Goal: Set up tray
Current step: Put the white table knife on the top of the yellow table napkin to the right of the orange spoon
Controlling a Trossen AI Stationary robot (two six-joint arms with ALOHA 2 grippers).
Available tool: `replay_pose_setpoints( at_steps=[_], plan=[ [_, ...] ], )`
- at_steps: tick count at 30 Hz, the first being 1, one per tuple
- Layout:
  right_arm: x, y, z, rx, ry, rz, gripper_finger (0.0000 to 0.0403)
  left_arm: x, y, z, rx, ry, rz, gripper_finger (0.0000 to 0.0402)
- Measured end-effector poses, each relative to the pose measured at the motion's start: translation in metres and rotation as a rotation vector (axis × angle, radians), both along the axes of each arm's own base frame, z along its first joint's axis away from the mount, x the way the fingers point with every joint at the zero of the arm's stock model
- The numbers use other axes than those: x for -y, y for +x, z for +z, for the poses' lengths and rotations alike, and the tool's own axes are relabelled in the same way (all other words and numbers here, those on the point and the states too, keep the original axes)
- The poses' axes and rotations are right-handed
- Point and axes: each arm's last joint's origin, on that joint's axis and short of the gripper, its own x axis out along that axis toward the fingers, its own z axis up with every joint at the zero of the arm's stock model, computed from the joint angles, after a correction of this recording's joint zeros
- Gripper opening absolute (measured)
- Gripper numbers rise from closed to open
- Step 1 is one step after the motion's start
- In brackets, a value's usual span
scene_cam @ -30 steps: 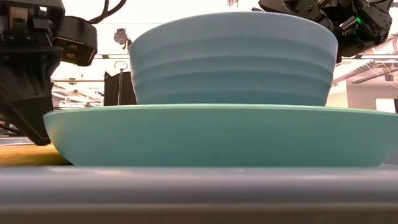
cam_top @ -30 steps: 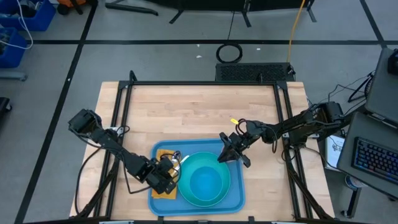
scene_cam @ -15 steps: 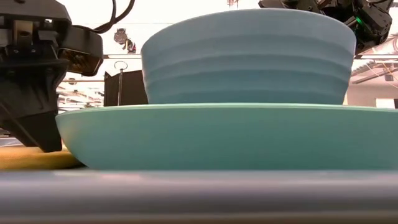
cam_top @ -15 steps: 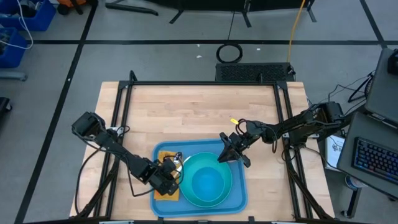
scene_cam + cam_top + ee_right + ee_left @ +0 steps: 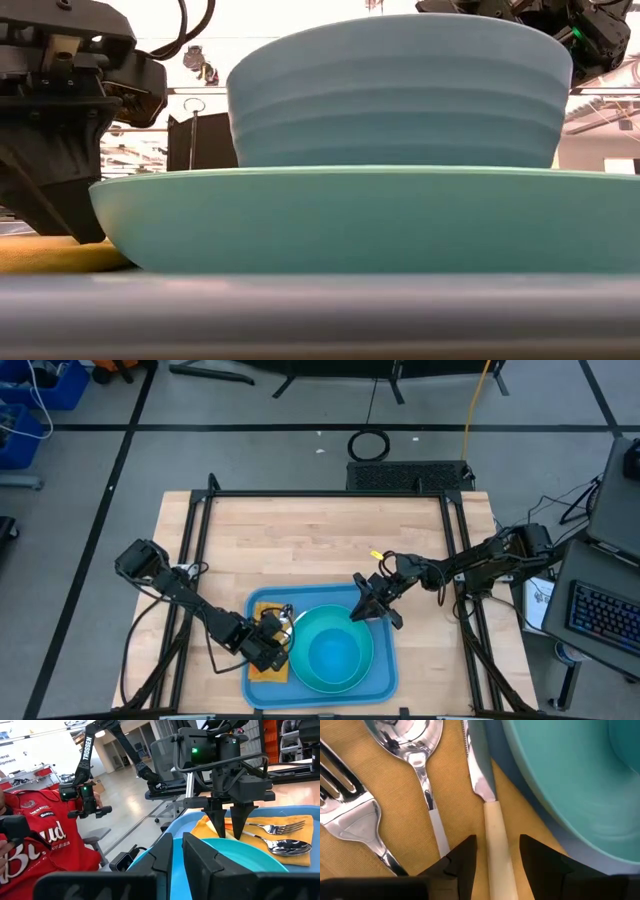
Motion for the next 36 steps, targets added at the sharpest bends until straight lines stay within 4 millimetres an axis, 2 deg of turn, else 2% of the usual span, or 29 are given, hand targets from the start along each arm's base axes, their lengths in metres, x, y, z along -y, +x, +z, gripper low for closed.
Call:
replay_pose_setpoints(
  at_steps=[5, 11, 14, 21, 26, 36],
  plan=[
    [0.0000, 0.0000, 0.0000, 0.000, 0.000, 0.000, 0.0034, -0.0002, 0.0000, -0.0003, -0.002, -0.005, 0.014, 0.0138],
    [0.0000, 0.0000, 0.0000, 0.000, 0.000, 0.000, 0.0034, -0.0006, -0.0003, -0.0009, -0.005, -0.001, 0.019, 0.0061],
    [0.0000, 0.0000, 0.0000, 0.000, 0.000, 0.000, 0.0034, 0.0002, 0.0005, 0.0000, 0.004, -0.008, 0.018, 0.0038],
    [0.0001, 0.0000, 0.0000, 0.000, 0.000, 0.000, 0.0034, 0.0004, 0.0030, -0.0008, 0.024, -0.030, 0.046, 0.0062],
    [0.0001, 0.0000, 0.0000, 0.000, 0.000, 0.000, 0.0034, 0.0004, 0.0033, -0.0003, 0.023, -0.047, 0.067, 0.0034],
    [0.0001, 0.0000, 0.0000, 0.000, 0.000, 0.000, 0.0034, 0.0006, 0.0044, 0.0002, 0.040, -0.068, 0.132, 0.0034]
  ],
)
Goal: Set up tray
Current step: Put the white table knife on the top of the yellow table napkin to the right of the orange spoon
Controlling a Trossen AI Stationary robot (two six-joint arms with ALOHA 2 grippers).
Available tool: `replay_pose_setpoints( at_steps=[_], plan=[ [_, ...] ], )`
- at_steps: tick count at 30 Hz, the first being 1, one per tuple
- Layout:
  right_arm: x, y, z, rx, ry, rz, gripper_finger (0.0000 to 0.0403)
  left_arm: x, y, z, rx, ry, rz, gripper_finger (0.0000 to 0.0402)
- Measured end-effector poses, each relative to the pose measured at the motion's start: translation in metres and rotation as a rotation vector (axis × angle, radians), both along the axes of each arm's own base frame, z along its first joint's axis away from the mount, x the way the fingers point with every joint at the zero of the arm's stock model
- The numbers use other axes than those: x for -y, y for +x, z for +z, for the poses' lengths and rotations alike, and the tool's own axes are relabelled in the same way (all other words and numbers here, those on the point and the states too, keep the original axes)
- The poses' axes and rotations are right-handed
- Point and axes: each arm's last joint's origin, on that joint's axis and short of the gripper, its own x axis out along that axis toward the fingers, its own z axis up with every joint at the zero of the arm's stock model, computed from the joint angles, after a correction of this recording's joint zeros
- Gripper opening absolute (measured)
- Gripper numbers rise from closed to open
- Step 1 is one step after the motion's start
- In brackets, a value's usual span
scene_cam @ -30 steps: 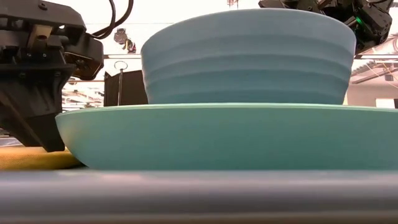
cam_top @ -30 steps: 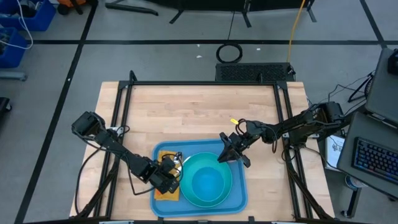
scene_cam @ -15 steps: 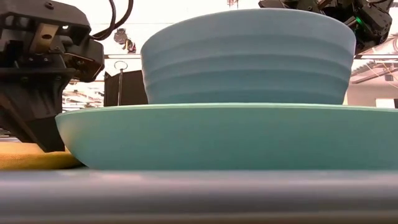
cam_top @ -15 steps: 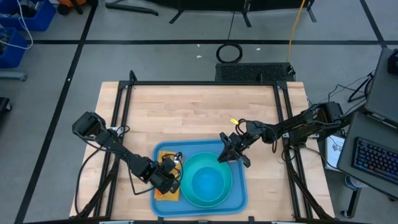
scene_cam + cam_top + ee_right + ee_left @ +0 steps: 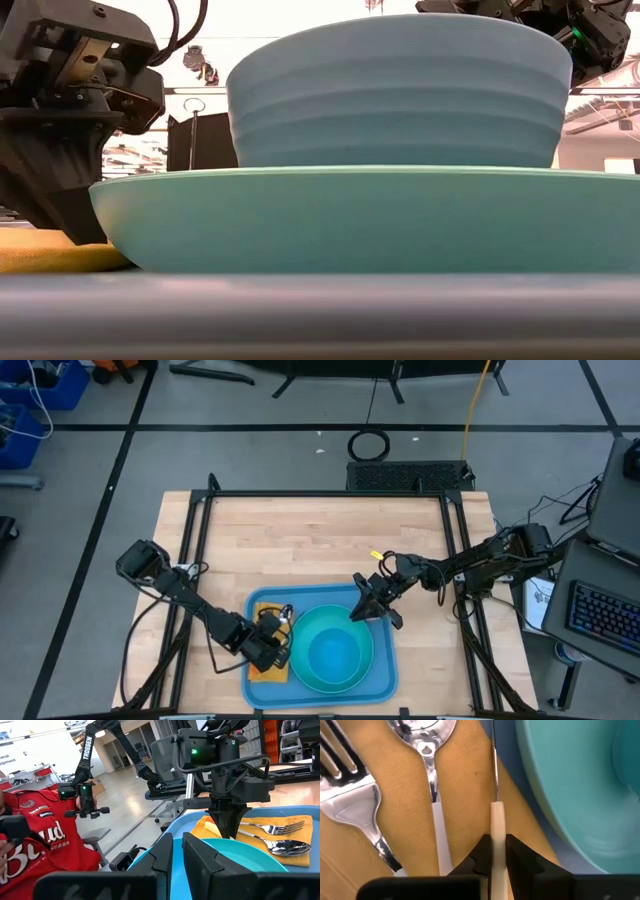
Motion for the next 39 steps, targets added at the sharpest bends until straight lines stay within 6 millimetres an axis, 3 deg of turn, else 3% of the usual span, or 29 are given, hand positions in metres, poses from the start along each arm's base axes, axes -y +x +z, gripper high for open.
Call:
replay_pose_setpoints(
  at_steps=[30, 39],
  plan=[
    [0.000, 0.000, 0.000, 0.000, 0.000, 0.000, 0.0034, 0.021, -0.015, -0.008, 0.091, 0.010, 0.243, 0.0034],
    [0.000, 0.000, 0.000, 0.000, 0.000, 0.000, 0.0034, 0.021, -0.016, -0.008, 0.098, 0.007, 0.262, 0.0073]
  ],
)
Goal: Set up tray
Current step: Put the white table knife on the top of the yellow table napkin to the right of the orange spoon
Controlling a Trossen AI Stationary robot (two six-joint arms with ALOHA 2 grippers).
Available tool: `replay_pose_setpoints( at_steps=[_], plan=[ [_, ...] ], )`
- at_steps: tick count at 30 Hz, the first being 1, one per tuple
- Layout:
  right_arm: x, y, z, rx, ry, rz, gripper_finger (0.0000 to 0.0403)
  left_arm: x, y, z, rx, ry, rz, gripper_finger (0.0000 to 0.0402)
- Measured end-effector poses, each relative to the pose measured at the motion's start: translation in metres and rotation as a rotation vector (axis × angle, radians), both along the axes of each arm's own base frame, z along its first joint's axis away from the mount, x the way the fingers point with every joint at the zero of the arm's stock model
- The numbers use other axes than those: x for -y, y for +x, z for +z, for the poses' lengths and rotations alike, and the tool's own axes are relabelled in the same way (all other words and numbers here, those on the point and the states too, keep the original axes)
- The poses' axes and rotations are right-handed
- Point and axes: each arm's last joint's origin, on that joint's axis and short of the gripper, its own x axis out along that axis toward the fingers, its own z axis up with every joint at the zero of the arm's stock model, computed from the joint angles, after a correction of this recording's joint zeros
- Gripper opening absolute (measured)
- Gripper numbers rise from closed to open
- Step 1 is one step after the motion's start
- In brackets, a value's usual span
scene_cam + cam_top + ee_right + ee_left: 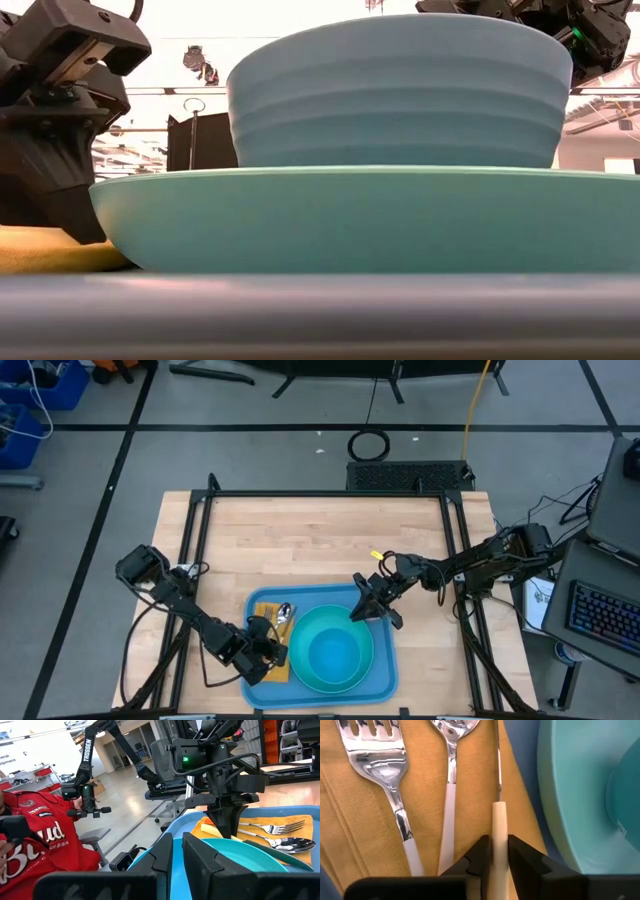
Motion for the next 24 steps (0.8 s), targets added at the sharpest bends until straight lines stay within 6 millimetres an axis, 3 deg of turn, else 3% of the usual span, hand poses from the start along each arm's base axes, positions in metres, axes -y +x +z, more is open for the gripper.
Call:
replay_pose_setpoints(
  at_steps=[18, 24],
  plan=[
    [0.000, 0.000, 0.000, 0.000, 0.000, 0.000, 0.0034, 0.003, 0.001, 0.001, 0.000, -0.023, -0.041, 0.0080],
    [0.000, 0.000, 0.000, 0.001, -0.003, 0.000, 0.0034, 0.002, 0.000, 0.014, 0.032, -0.014, -0.096, 0.0081]
  ],
)
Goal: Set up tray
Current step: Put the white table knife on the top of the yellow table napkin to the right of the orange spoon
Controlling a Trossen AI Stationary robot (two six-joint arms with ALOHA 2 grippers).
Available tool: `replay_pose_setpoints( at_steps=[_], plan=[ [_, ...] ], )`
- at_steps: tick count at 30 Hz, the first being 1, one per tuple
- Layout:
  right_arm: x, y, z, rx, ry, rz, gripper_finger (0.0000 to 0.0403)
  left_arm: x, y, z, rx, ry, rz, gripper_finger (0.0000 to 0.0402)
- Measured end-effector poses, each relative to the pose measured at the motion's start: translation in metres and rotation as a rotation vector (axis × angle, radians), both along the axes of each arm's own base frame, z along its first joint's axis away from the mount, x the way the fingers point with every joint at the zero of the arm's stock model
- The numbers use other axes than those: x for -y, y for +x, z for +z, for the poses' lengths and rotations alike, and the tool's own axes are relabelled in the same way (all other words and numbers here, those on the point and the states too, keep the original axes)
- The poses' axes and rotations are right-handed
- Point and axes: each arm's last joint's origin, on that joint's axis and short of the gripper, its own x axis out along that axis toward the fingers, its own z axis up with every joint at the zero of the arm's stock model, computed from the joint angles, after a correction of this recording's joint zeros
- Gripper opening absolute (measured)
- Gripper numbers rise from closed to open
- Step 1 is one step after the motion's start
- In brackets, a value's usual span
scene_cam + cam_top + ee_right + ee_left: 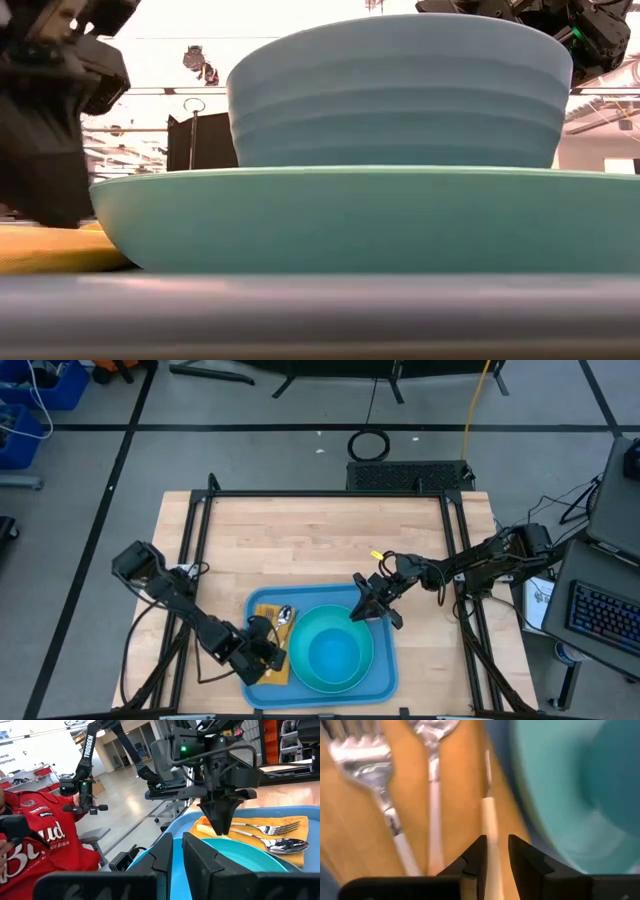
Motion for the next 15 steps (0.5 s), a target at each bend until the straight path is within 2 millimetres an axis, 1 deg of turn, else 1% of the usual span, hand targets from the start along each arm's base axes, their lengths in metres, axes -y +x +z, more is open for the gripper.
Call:
replay_pose_setpoints(
  at_steps=[5, 15],
  plan=[
    [-0.0001, 0.0000, 0.0000, -0.001, 0.000, 0.000, 0.0034, -0.0009, -0.0007, 0.0075, 0.016, -0.010, -0.015, 0.0081],
    [0.0000, 0.0000, -0.0005, -0.005, 0.000, 0.000, 0.0034, -0.0036, -0.0057, 0.0043, -0.078, -0.011, -0.051, 0.0081]
  ],
)
